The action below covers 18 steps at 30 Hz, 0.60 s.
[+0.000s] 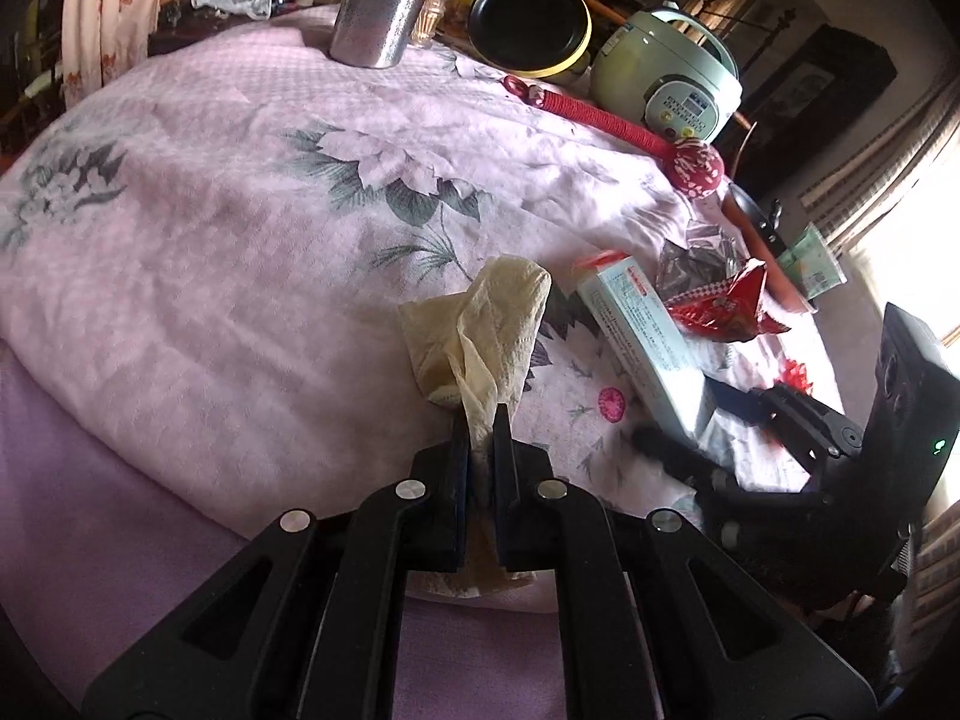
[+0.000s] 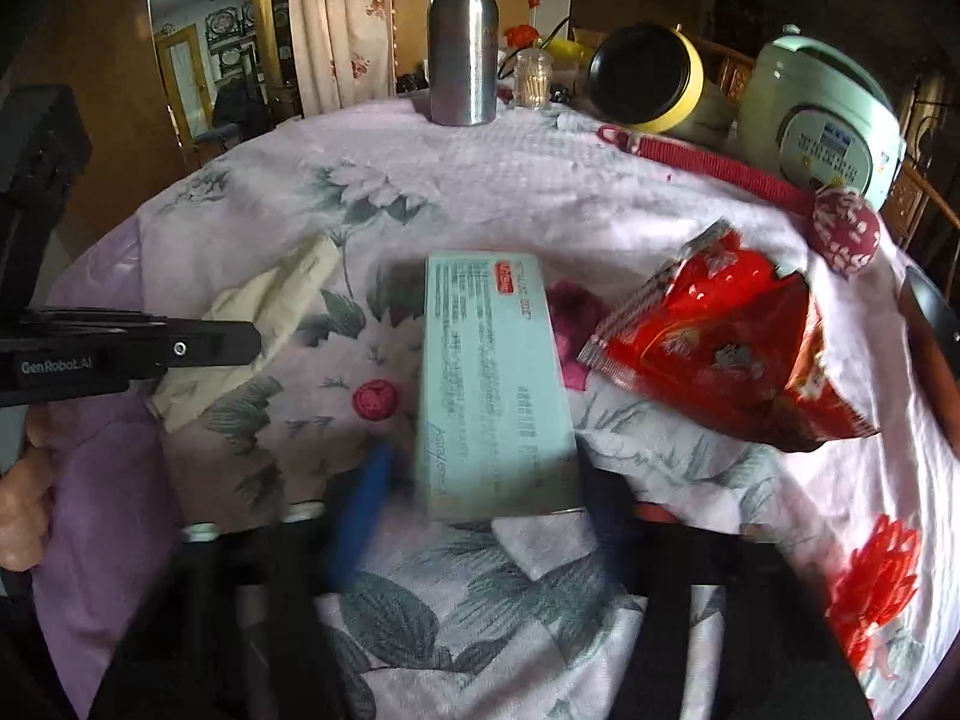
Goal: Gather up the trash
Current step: 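Grasp the white medicine box with the right tool while the left tool holds the tissue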
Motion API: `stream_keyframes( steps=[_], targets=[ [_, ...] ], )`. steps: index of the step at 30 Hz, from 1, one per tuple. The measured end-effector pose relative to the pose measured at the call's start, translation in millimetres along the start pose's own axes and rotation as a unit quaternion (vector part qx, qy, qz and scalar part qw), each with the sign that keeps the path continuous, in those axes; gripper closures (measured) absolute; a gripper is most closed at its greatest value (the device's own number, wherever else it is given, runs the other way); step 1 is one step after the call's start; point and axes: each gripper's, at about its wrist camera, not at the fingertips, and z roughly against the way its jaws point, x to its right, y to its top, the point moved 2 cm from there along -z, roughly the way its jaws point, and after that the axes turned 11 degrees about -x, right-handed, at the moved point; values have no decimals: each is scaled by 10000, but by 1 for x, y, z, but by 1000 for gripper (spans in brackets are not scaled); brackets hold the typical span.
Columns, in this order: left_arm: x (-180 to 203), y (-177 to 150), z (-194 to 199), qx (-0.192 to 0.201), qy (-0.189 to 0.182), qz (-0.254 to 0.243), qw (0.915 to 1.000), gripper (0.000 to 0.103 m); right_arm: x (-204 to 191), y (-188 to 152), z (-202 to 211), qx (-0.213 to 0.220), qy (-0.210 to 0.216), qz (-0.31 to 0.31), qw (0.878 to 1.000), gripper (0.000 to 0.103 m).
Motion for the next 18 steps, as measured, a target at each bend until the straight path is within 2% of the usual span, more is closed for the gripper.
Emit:
stream_keyframes(
  steps=[2,6,10,12,14,16,18],
  targets=[
    [4,0,-1,12,192,-102,9998,93,6,2,17,277,-191,-223,9992,58],
    [15,-3,-4,68,650,-377,9972,92,17,0,55,750,3,-619,9953,58],
    [23,-5,-5,106,960,-569,9937,94,20,-7,73,864,227,-856,9923,58],
    [25,-7,-3,192,962,-648,9931,98,19,-12,78,867,399,-945,9909,58],
    [28,-12,8,451,909,-730,9922,98,16,-15,81,921,445,-989,9898,58],
    [27,-19,19,669,862,-680,9917,98,14,-21,87,1019,409,-1013,9888,58],
    [25,-27,29,727,756,-570,9928,98,14,-25,92,1092,442,-1036,9876,58]
  ],
)
